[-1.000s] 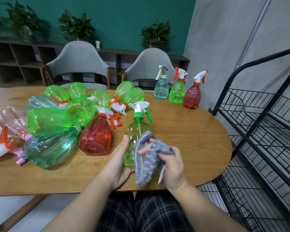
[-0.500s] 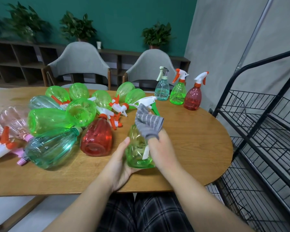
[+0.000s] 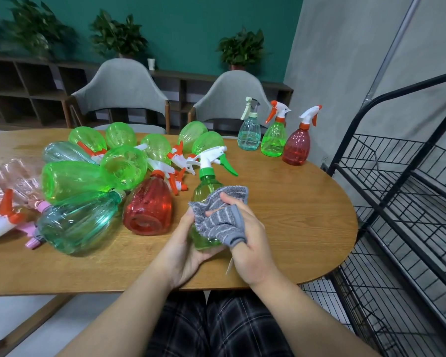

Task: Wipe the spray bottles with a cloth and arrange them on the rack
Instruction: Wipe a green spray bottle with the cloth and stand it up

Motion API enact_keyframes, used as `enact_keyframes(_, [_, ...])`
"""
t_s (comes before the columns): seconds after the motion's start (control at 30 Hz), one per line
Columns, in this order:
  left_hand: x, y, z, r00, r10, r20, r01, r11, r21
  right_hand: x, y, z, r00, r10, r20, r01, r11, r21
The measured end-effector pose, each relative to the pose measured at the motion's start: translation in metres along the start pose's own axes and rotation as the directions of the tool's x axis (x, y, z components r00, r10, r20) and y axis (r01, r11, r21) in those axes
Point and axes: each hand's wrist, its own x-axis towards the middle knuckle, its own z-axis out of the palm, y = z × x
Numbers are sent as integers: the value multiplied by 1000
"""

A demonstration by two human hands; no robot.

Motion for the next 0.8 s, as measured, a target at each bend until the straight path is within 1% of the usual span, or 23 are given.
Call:
enact_keyframes(0.1, [0,0,-4,999,-25,48,27,999,-33,2,-2,-5,996,-31,-90,37,997,72])
enact_keyframes(0.17, [-1,0,-6,995,-35,90,39,998,-41,-2,2,-10,990,-43,-131,67,981,182])
enact_keyframes(0.2, [-2,1,-5,994,-34,100,38,999,-34,-5,2,-11,989,-4,-149,47,958,284])
enact_keyframes(0.23, [-1,2,-3,996,-30,90,33,999,-28,-9,-1,-10,980,100,-173,-18,909,417])
enact_keyframes(0.27, [0,2,-2,998,-22,58,24,999,-33,-12,-5,-8,949,259,-181,-113,812,572])
enact_keyframes(0.3, [1,2,-1,1000,-9,14,10,999,-53,-16,-8,-6,878,442,-182,-197,682,705])
enact_keyframes(0.33, [2,1,-1,999,10,-34,-12,997,-71,-20,-9,-2,791,585,-180,-233,559,795])
enact_keyframes(0.37, [4,0,-1,997,33,-69,-38,997,-72,-22,-10,2,727,668,-159,-230,455,861])
enact_keyframes(0.4, [4,-1,-2,994,55,-91,-60,997,-51,-22,-14,5,690,715,-110,-222,354,908])
enact_keyframes(0.47, [4,-5,-1,989,103,-101,-102,995,21,-19,-23,10,678,735,12,-234,200,951])
enact_keyframes(0.6, [6,-17,5,966,232,-110,-210,960,185,-8,-25,5,661,734,157,-241,9,971])
enact_keyframes(0.7, [8,-18,11,939,324,-112,-259,885,388,-4,-21,-6,674,693,256,-311,-48,949])
enact_keyframes(0.8, [10,-13,19,919,387,-80,-304,823,480,-7,-20,-13,671,651,355,-401,-85,912])
